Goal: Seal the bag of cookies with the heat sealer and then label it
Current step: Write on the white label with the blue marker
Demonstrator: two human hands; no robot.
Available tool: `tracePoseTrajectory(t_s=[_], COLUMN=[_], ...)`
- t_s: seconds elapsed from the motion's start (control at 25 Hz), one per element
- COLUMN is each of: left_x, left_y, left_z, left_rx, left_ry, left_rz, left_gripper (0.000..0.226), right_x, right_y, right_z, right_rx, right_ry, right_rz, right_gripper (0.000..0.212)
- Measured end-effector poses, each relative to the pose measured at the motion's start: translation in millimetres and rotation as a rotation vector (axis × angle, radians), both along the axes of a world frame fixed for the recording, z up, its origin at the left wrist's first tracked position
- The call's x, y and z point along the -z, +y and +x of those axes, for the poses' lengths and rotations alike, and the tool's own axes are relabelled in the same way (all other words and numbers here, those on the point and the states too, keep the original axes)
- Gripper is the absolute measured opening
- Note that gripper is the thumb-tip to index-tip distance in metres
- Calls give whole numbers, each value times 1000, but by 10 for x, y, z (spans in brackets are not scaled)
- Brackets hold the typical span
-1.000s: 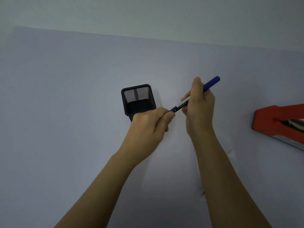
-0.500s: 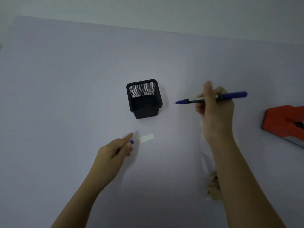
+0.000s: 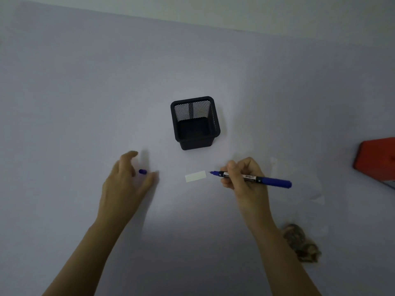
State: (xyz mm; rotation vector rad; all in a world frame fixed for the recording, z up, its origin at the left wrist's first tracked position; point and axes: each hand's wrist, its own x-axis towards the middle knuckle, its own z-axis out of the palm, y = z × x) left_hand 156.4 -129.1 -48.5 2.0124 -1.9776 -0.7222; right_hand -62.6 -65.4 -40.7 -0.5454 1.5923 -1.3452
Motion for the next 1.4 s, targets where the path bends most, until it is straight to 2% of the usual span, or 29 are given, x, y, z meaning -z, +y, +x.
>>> tracePoseTrajectory(t_s=[0.08,0.12,0.2,0.28,0.44,0.56,0.72,0.84,1.0,1.28,1.4], left_x=[-98,-114,-17,173,342,365,393,437,491,397,380], left_y=[116,188,302,304,224,206,243,295,315,298,372], left_z=[-78,-135,-233,-323,-422,-411,-417,-417,-420,-410,-482], left_rx=[-48,40,354,514,395,396,430,448,501,400,309], left_ry=[81,124,119,65,56,101,128,127,99,287,188], left_rz=[-151,-243,-334,-250,-83,-91,-121,-178,-294,-226,-188], left_gripper=[48,41,29,35,42,34,35,35,28,27,35], right_x=[-11,-8,6,24,88,142,195,238,258,251,244], right_y=[3,-4,-34,-67,-87,-61,-27,-12,6,15,29], right_z=[10,15,37,61,90,134,235,283,286,156,144], right_rx=[2,8,20,14,-49,-76,-121,-152,-154,-108,-110], right_ry=[10,10,18,51,145,158,157,220,326,389,390], right_rz=[-10,-13,-20,-40,-39,-22,-7,-2,-20,-64,-65], right_gripper=[22,23,26,26,20,24,27,20,23,25,24])
